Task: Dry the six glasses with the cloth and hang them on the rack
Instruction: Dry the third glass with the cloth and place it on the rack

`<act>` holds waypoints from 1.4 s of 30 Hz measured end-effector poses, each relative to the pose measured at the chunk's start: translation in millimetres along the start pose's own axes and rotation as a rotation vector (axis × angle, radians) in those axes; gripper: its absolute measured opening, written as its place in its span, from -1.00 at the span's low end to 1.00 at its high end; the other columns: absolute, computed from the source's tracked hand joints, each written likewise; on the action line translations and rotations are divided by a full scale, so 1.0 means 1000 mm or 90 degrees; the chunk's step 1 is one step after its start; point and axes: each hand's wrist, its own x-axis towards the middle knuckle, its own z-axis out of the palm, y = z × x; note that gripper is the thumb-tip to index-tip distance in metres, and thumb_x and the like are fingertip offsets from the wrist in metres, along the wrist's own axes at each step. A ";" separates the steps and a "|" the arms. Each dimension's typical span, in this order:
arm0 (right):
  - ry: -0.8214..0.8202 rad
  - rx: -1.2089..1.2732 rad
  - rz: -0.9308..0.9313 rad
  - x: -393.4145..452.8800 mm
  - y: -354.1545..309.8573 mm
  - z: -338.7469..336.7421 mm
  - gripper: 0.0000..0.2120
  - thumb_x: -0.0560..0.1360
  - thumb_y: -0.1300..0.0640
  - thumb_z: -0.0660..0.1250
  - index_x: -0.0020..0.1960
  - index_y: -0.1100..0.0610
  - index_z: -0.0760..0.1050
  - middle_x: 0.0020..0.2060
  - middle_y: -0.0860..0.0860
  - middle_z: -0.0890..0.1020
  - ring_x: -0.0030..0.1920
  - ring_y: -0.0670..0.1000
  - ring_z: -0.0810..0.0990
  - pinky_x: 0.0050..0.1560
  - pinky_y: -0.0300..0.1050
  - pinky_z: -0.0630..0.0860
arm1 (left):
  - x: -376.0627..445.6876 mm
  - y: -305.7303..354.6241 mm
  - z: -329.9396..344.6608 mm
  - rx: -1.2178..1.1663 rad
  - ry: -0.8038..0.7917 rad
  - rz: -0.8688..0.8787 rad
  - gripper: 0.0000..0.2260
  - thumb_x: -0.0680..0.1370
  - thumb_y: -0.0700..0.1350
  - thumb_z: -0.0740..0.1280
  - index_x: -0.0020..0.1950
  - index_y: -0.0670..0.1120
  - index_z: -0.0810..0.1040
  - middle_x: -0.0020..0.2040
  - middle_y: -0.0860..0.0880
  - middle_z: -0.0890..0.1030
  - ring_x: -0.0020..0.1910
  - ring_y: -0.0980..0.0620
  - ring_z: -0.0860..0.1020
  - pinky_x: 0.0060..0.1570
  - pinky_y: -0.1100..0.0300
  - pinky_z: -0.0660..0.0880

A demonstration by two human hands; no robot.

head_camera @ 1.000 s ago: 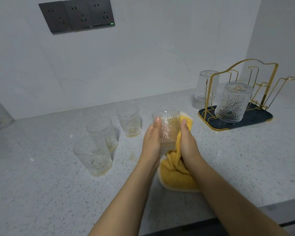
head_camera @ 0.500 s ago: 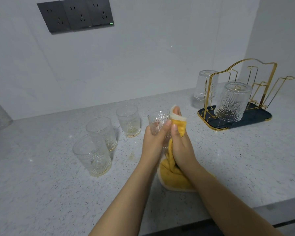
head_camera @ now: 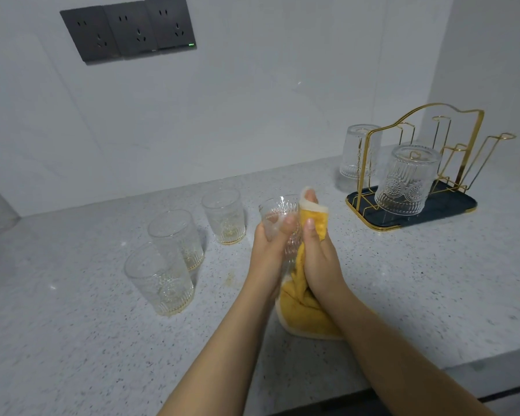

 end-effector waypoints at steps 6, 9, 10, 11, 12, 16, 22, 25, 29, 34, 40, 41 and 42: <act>0.020 0.037 0.112 -0.002 -0.007 -0.004 -0.53 0.59 -0.17 -0.06 0.41 -0.02 0.30 0.30 -0.06 0.46 0.31 -0.07 0.41 0.23 -0.23 0.30 | 0.002 -0.001 -0.002 -0.042 -0.050 0.005 -0.46 0.44 0.15 0.43 0.34 -0.07 0.50 0.21 -0.02 0.65 0.17 0.08 0.62 0.17 0.13 0.56; -0.030 -0.021 -0.041 -0.006 -0.004 0.004 -0.52 0.59 -0.09 -0.05 0.49 -0.05 0.05 0.47 -0.16 0.17 0.44 -0.25 0.15 0.34 -0.44 0.12 | 0.004 0.004 -0.004 -0.080 0.023 0.016 -0.26 0.36 0.31 0.46 0.38 -0.13 0.47 0.27 -0.10 0.61 0.25 -0.03 0.58 0.30 -0.04 0.48; -0.034 -0.041 -0.065 -0.004 -0.001 0.006 -0.51 0.58 -0.08 -0.06 0.49 -0.06 0.01 0.49 -0.16 0.12 0.45 -0.28 0.09 0.35 -0.48 0.07 | 0.004 0.004 -0.004 -0.071 0.037 0.019 -0.20 0.34 0.34 0.46 0.39 -0.14 0.45 0.29 -0.12 0.59 0.28 -0.06 0.56 0.33 -0.09 0.45; -0.028 -0.059 -0.071 -0.003 -0.001 0.007 -0.50 0.57 -0.09 -0.06 0.49 -0.08 0.00 0.50 -0.16 0.10 0.44 -0.30 0.07 0.34 -0.50 0.06 | 0.004 0.002 -0.004 -0.060 0.039 0.023 -0.21 0.34 0.35 0.44 0.38 -0.15 0.46 0.28 -0.14 0.59 0.28 -0.08 0.56 0.33 -0.11 0.45; -0.017 -0.067 -0.058 -0.002 -0.001 0.006 -0.50 0.56 -0.12 -0.07 0.49 -0.10 0.00 0.49 -0.15 0.13 0.44 -0.29 0.10 0.34 -0.49 0.07 | 0.002 0.001 -0.003 -0.046 0.037 0.022 -0.26 0.36 0.31 0.42 0.36 -0.16 0.47 0.26 -0.14 0.60 0.24 -0.06 0.58 0.30 -0.07 0.49; 0.034 0.031 0.185 0.001 -0.009 -0.005 -0.47 0.58 -0.22 -0.12 0.42 0.00 0.28 0.31 0.02 0.43 0.36 0.02 0.35 0.26 -0.17 0.24 | 0.003 -0.007 -0.001 0.006 -0.035 0.008 -0.64 0.54 0.03 0.38 0.25 0.01 0.32 0.04 0.22 0.51 -0.14 0.39 0.56 -0.23 0.51 0.48; 0.004 -0.026 -0.003 -0.007 -0.006 0.003 -0.48 0.56 -0.16 -0.07 0.49 -0.08 0.06 0.48 -0.13 0.17 0.46 -0.19 0.13 0.42 -0.30 0.11 | 0.006 0.000 -0.004 -0.016 -0.016 0.037 -0.42 0.45 0.33 0.28 0.34 0.00 0.47 0.26 0.09 0.56 0.20 0.24 0.54 0.14 0.32 0.46; -0.014 -0.078 -0.070 -0.002 0.000 0.006 -0.53 0.57 -0.11 -0.08 0.46 -0.16 -0.05 0.50 -0.20 0.04 0.46 -0.30 0.01 0.39 -0.46 -0.01 | 0.006 -0.001 -0.006 -0.017 0.005 0.049 -0.45 0.52 0.31 0.22 0.36 -0.04 0.45 0.24 0.09 0.56 0.26 0.17 0.50 0.16 0.34 0.44; 0.030 -0.024 0.085 -0.002 -0.008 -0.002 -0.54 0.59 -0.18 -0.10 0.34 -0.03 0.35 0.19 -0.12 0.51 0.21 -0.17 0.46 0.11 -0.46 0.33 | -0.001 -0.002 -0.005 0.033 -0.073 0.037 -0.69 0.59 -0.01 0.31 0.29 -0.03 0.36 0.03 0.18 0.54 -0.13 0.45 0.58 -0.25 0.50 0.47; 0.091 0.056 0.170 0.003 -0.017 -0.009 -0.50 0.57 -0.21 -0.09 0.26 0.01 0.43 0.02 -0.09 0.55 0.06 -0.07 0.51 0.15 -0.15 0.42 | 0.003 0.005 -0.010 0.014 -0.120 -0.004 -0.75 0.55 -0.07 0.38 0.20 -0.10 0.53 -0.01 0.06 0.68 -0.11 0.26 0.66 -0.26 0.44 0.51; 0.059 -0.051 0.108 0.011 -0.025 -0.025 -0.49 0.56 -0.21 -0.03 -0.13 0.13 0.53 -0.25 0.05 0.61 -0.19 0.00 0.58 -0.14 -0.13 0.47 | 0.007 0.010 -0.021 0.064 -0.193 -0.077 -0.60 0.44 0.13 0.45 0.18 -0.07 0.62 0.11 -0.08 0.70 0.13 -0.05 0.64 0.20 0.05 0.54; 0.029 -0.096 0.079 0.012 -0.025 -0.028 -0.48 0.56 -0.20 -0.02 -0.29 0.13 0.47 -0.38 0.03 0.55 -0.29 -0.02 0.54 -0.20 -0.15 0.44 | 0.009 0.010 -0.024 0.077 -0.201 -0.087 -0.61 0.42 0.15 0.46 0.13 -0.05 0.65 0.10 -0.08 0.70 0.15 -0.06 0.64 0.27 -0.01 0.49; -0.016 -0.134 0.051 0.013 -0.027 -0.032 -0.48 0.55 -0.20 0.00 -0.38 0.11 0.40 -0.46 0.00 0.49 -0.37 -0.05 0.50 -0.25 -0.18 0.41 | 0.011 0.010 -0.027 0.080 -0.212 -0.100 -0.63 0.39 0.17 0.46 0.07 -0.04 0.68 0.08 -0.09 0.71 0.14 -0.09 0.64 0.30 -0.06 0.46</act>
